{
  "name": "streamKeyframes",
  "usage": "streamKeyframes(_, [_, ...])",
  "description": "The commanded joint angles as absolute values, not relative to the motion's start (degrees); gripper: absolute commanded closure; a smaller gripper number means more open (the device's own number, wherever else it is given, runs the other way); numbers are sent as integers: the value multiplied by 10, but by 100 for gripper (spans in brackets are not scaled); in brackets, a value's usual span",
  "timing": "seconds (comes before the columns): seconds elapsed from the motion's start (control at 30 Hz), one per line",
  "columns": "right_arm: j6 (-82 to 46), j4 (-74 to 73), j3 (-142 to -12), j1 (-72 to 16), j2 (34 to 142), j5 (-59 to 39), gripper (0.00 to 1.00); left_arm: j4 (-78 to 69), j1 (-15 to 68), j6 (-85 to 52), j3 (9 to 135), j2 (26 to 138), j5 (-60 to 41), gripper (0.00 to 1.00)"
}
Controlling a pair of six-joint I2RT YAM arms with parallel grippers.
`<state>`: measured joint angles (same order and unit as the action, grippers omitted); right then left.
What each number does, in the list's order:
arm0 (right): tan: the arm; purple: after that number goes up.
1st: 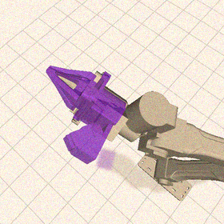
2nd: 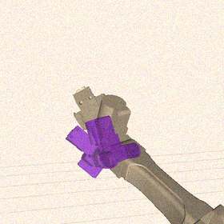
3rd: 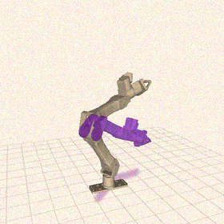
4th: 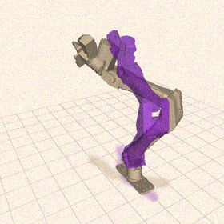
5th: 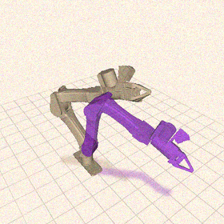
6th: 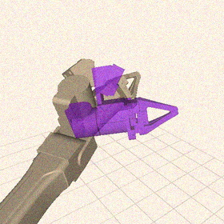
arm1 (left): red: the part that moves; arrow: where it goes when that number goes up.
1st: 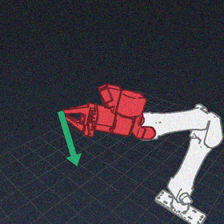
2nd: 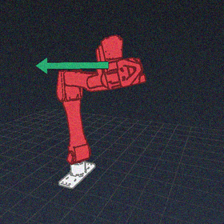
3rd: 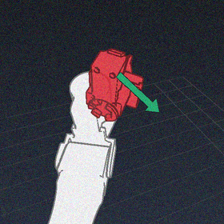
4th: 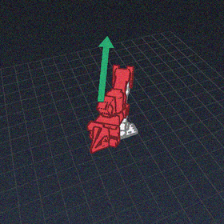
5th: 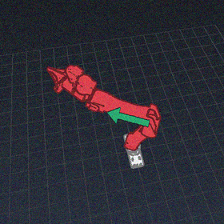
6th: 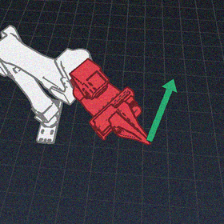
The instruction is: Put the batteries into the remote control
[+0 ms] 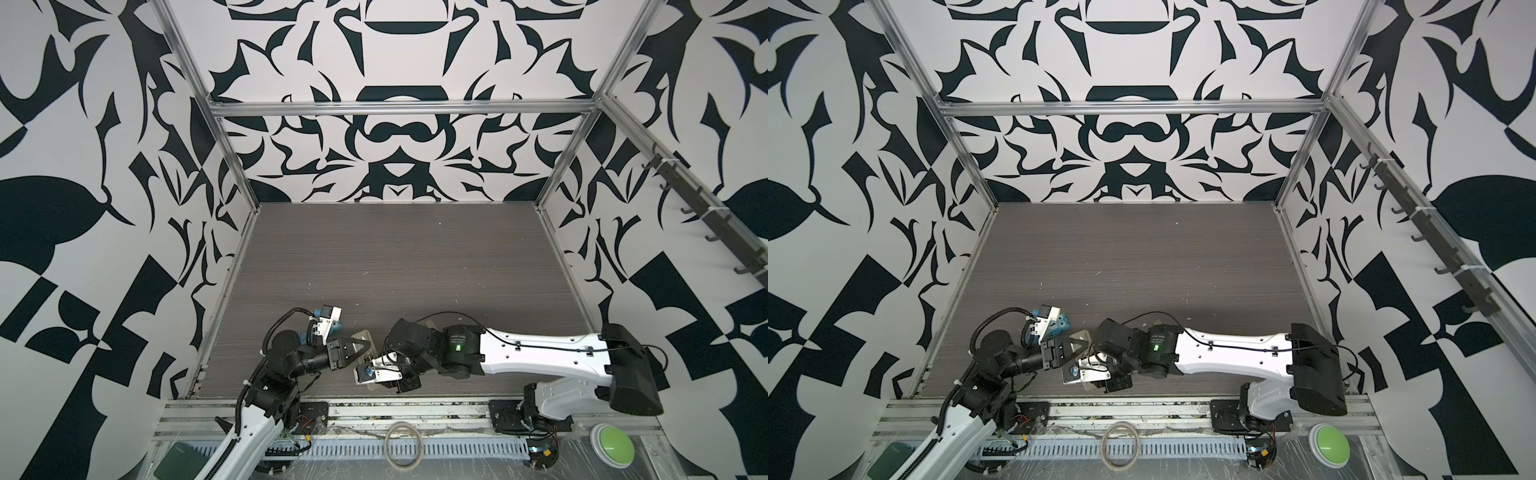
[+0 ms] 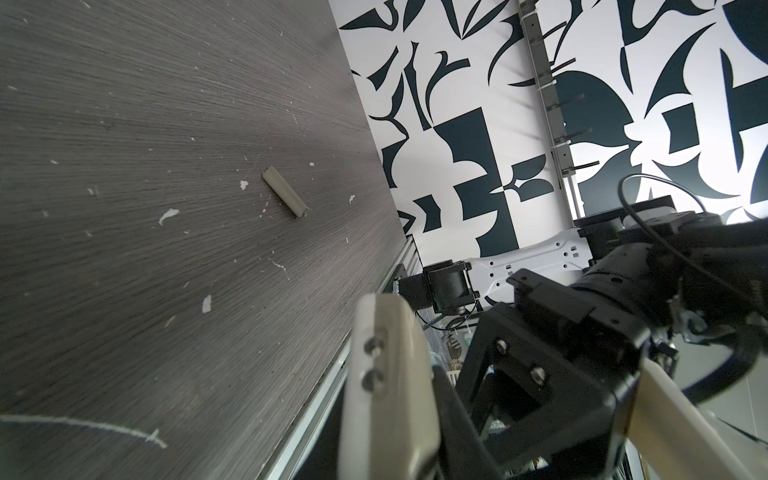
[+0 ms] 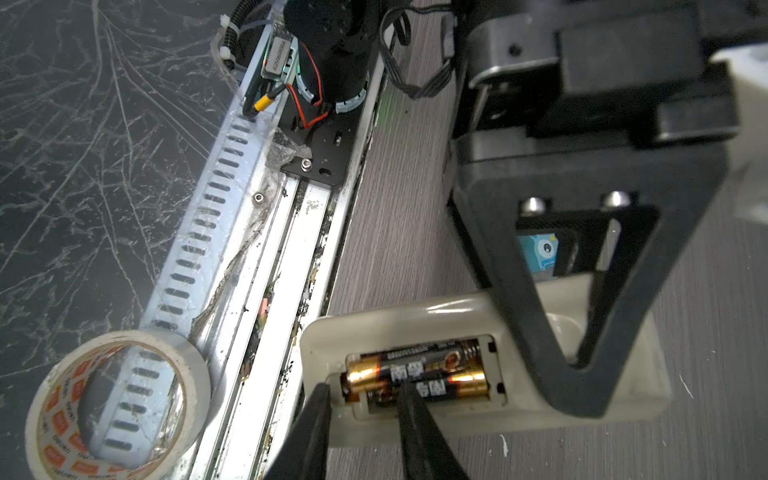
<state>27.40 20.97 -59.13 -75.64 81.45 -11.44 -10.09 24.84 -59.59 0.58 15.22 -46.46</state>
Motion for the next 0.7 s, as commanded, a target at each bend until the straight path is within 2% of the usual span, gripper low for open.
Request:
streamKeyframes(0.0, [274, 189, -610, -760, 806, -125, 68, -125, 251, -594, -1, 152, -473, 100])
streamKeyframes(0.67, [277, 180, -613, -763, 831, -100, 73, -125, 251, -595, -2, 151, -474, 100])
